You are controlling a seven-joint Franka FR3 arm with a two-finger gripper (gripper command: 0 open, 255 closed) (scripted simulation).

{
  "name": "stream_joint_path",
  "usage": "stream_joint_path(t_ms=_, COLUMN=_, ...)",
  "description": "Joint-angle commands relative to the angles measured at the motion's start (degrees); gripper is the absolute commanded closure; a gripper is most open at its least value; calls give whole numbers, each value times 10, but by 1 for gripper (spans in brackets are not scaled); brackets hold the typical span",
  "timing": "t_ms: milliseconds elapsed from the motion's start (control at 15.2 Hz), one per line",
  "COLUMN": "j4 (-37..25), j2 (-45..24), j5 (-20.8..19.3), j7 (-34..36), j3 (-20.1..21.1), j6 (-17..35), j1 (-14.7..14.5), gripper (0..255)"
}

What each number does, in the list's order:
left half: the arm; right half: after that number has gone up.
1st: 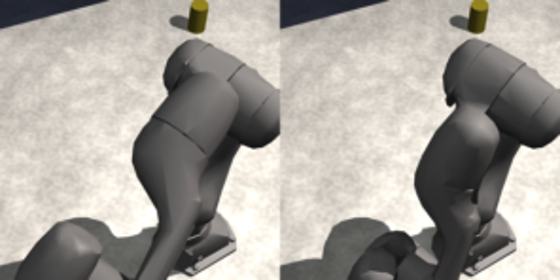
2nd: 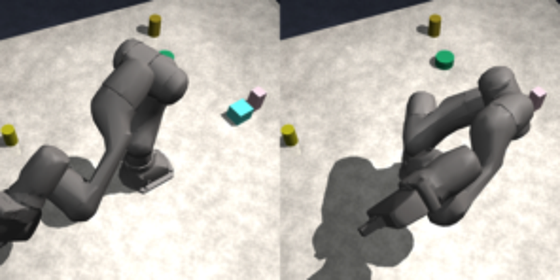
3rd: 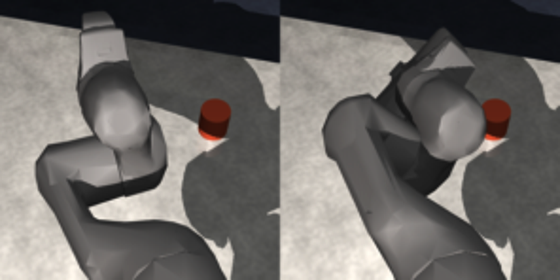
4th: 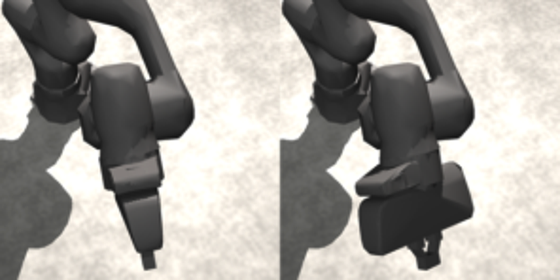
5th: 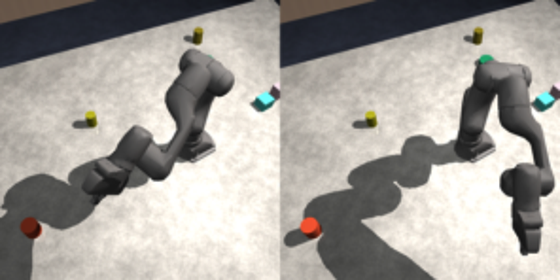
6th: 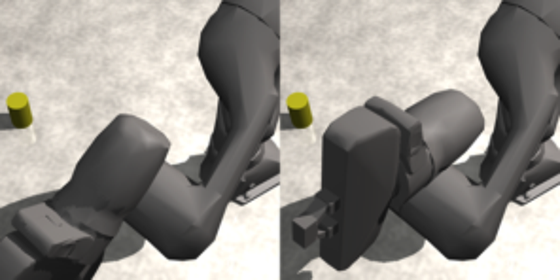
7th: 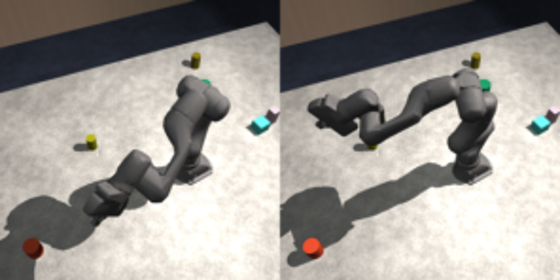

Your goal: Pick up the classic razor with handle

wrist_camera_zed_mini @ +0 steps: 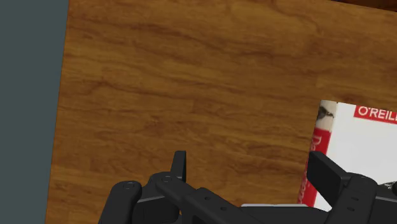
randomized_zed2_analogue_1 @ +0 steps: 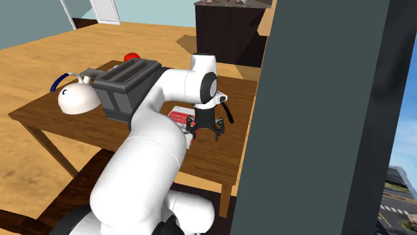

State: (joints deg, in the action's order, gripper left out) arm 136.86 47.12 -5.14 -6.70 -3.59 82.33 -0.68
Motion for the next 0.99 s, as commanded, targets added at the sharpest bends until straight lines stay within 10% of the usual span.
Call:
stream_joint_path(t_ms=0, j4=0, j2=0, j5=0, j7=0, j3=0, j6=0, j1=0, gripper=0)
stream_joint_path(t_ms=924, j4=-330, j2=-247, j5=-110, j7=-206, j3=-11, j6=-39, j1=-45, gripper=0)
